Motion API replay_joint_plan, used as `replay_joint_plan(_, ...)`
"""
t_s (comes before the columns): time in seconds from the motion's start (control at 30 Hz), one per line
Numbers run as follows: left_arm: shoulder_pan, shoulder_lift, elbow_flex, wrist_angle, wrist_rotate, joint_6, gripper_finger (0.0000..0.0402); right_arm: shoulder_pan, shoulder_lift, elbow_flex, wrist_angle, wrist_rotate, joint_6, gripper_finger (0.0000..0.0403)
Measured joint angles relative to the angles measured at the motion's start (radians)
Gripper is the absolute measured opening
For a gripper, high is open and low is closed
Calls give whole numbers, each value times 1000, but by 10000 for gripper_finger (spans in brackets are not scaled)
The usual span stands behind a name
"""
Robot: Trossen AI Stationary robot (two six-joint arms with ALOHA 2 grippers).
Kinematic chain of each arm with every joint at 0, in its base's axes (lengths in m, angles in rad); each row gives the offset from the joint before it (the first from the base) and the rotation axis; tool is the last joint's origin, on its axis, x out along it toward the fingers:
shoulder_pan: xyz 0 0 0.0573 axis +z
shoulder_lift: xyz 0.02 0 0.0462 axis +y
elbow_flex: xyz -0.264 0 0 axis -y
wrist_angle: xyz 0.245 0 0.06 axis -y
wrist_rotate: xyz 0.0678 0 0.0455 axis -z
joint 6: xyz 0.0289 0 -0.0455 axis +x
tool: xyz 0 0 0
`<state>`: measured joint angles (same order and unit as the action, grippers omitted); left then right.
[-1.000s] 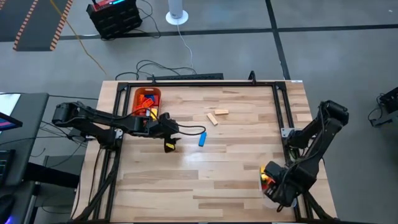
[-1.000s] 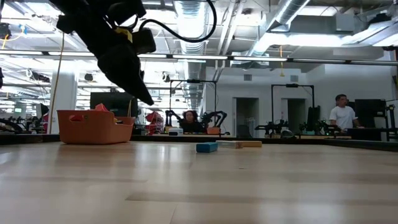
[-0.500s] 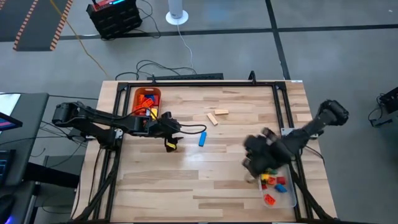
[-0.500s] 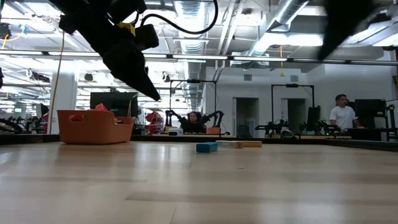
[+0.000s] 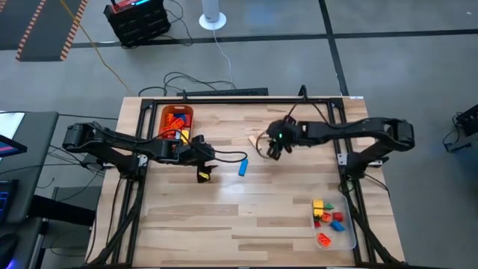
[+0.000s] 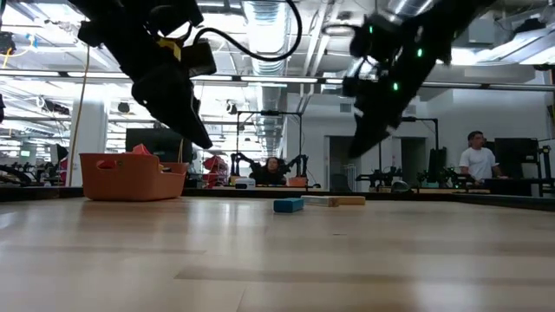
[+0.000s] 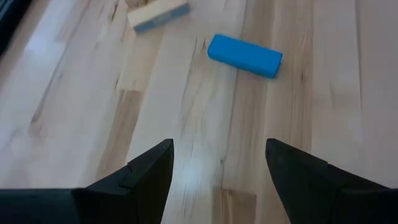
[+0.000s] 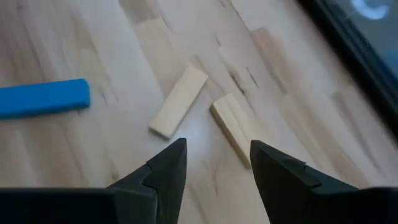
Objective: Sort blocks by size
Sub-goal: Put the large brown wooden block into the orange bin
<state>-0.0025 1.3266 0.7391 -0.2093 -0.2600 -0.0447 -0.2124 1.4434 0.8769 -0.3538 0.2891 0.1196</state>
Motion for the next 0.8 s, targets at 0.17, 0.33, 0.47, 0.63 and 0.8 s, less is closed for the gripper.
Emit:
replay_joint_plan(0.17,0,0,0,-9,-4,1,249,-148,58,-46,110,-179,-165,219)
replay_joint_plan(0.33,12,0,0,0,-9,22,249,-219,181,-17,143,-269,-321,259)
replay_joint_plan(0.47,28,0,0,-3,-12,27,249,-243,276,38,150,-271,-395,290)
replay_joint_plan(0.63,31,0,0,-19,-13,23,249,-257,333,68,155,-267,-424,301)
replay_joint_plan(0.8,31,0,0,-19,-13,25,249,-263,364,70,152,-276,-431,299)
